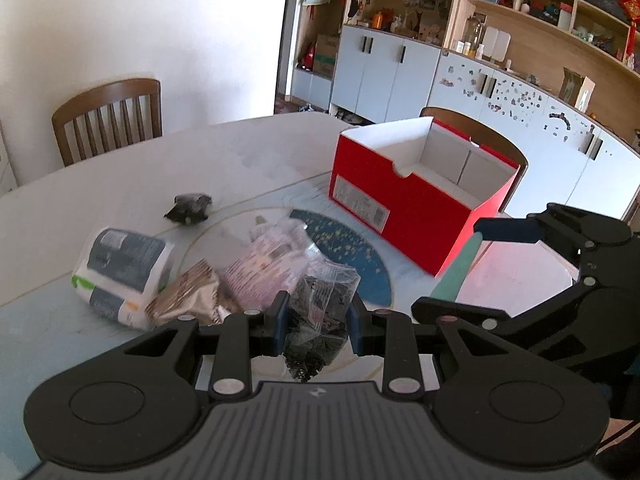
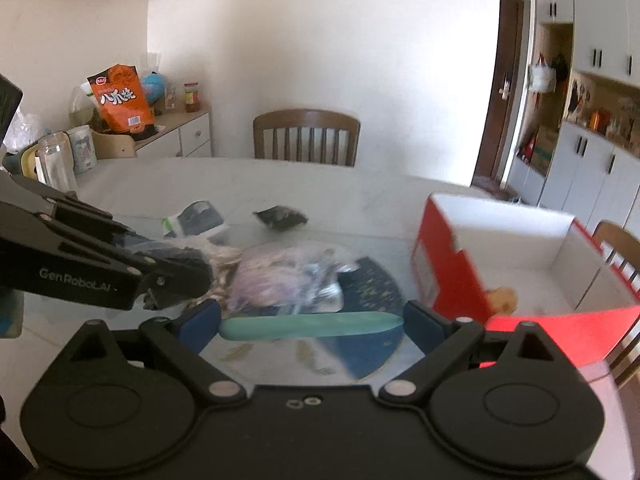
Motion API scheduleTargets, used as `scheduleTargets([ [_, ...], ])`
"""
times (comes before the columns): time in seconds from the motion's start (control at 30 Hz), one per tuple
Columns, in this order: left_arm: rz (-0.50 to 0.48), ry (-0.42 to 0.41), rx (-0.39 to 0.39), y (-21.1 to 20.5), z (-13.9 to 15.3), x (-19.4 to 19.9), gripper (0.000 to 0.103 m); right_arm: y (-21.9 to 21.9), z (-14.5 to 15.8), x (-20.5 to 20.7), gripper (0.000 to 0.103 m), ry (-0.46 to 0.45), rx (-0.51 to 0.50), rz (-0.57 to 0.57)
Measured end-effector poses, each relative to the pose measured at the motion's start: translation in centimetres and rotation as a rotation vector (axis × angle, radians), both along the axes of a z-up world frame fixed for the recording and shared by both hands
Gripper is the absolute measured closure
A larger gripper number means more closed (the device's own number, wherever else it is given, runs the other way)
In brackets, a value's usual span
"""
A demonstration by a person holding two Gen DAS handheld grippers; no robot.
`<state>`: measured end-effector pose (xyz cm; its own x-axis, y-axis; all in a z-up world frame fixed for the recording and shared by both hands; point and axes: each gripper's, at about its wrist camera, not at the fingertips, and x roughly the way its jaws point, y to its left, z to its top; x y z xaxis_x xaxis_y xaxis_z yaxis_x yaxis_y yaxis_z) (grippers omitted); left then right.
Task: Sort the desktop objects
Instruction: 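Lift the black bag and mint-green stick and carry them into the shoebox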
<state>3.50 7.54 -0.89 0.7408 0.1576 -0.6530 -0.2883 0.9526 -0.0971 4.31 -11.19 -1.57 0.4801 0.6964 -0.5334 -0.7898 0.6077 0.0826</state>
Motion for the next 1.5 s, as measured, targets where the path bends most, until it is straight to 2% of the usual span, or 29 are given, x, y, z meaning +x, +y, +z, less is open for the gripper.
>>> scheduleTargets([
  [0.4,-0.028,-0.028,0.010,-3.6,1.6,4.2,0.075,-3.9,1.1,3.9,0.006,-0.013,0.021,-0.002],
  [0.8,-0.059,-0.038,0.029,-6.6,2.2,10.2,0.075,-7.8,0.8,9.7,0.005,-0.008,0.045,-0.026],
  [1.0,-0.068,-0.038,0.036,-7.9,2.4,13.0,0.075,-9.2,0.2,12.8,0.005,0.024,0.043,-0.025],
  [1.5,-0.088,-0.014,0.052,-8.9,2.4,20.0,0.075,-10.8,-0.7,18.5,0.005,0.045,0.011,0.008],
])
